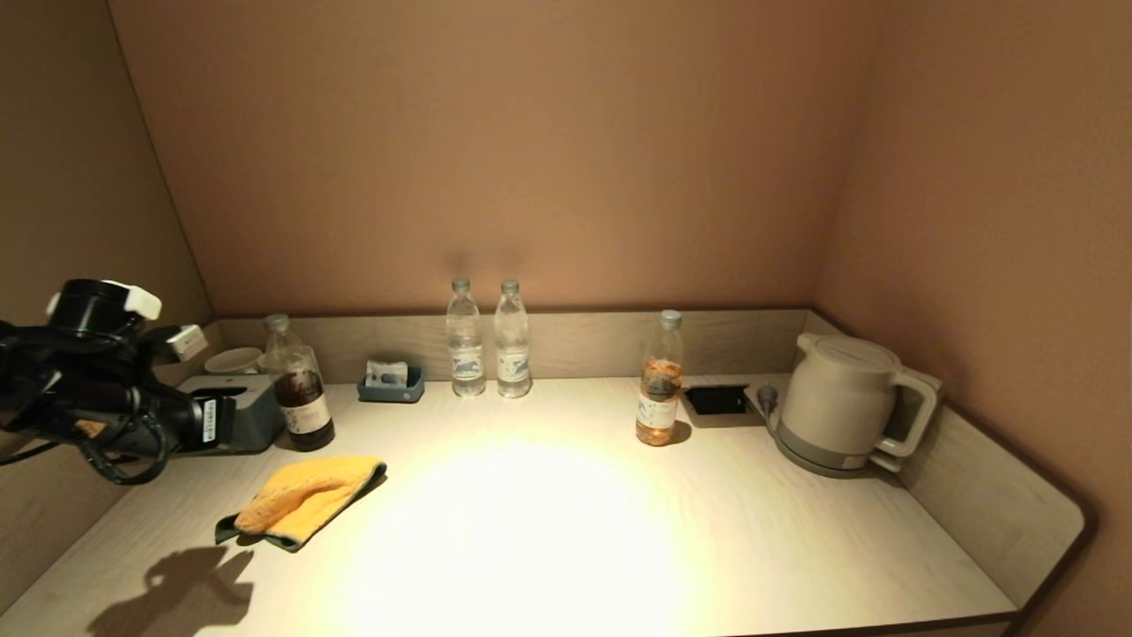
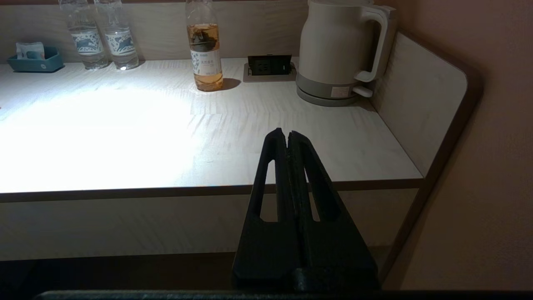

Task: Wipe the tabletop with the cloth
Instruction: Pick up the tablecloth

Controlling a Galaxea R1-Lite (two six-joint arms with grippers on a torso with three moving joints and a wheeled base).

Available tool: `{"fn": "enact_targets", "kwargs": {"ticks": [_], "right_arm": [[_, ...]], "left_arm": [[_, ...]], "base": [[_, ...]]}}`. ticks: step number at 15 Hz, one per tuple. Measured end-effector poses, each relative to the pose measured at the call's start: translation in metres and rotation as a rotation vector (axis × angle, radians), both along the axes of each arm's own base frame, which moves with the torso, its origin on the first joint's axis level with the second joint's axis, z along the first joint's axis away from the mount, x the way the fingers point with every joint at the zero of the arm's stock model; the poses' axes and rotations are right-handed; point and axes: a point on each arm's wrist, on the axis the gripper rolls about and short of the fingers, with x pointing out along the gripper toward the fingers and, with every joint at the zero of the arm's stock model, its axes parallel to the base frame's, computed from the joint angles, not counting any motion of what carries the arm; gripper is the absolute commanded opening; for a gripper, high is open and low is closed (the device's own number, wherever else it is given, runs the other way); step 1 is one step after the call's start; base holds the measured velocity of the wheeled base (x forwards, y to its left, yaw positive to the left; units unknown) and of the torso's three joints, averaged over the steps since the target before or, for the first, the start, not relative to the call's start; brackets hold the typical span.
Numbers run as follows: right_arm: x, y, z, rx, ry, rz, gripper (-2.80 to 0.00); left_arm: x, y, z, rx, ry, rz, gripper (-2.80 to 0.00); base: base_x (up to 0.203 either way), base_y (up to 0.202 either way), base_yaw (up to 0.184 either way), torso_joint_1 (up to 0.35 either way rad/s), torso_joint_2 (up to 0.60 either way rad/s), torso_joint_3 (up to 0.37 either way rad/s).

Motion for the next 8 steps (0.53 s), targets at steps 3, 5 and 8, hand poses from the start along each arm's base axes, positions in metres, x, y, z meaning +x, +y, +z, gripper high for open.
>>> {"fn": "enact_targets", "kwargs": {"ticks": [3, 5, 8], "right_arm": [[0.0, 0.0, 0.0, 0.0, 0.0, 0.0, -2.8], [0.0, 0.0, 0.0, 0.0, 0.0, 0.0, -2.8], [0.0, 0.0, 0.0, 0.0, 0.0, 0.0, -2.8]], "left_arm": [[0.044, 0.013, -0.034, 0.073, 0.043, -0.076, -2.8], [0.056, 0.018, -0.047, 0.082, 0.08, -0.092, -2.8], [0.068, 0.021, -0.054, 0.092, 0.093, -0.108, -2.8]], "base": [[0.0, 0.0, 0.0, 0.0, 0.0, 0.0], [0.0, 0.0, 0.0, 0.0, 0.0, 0.0], [0.0, 0.0, 0.0, 0.0, 0.0, 0.0]]}}
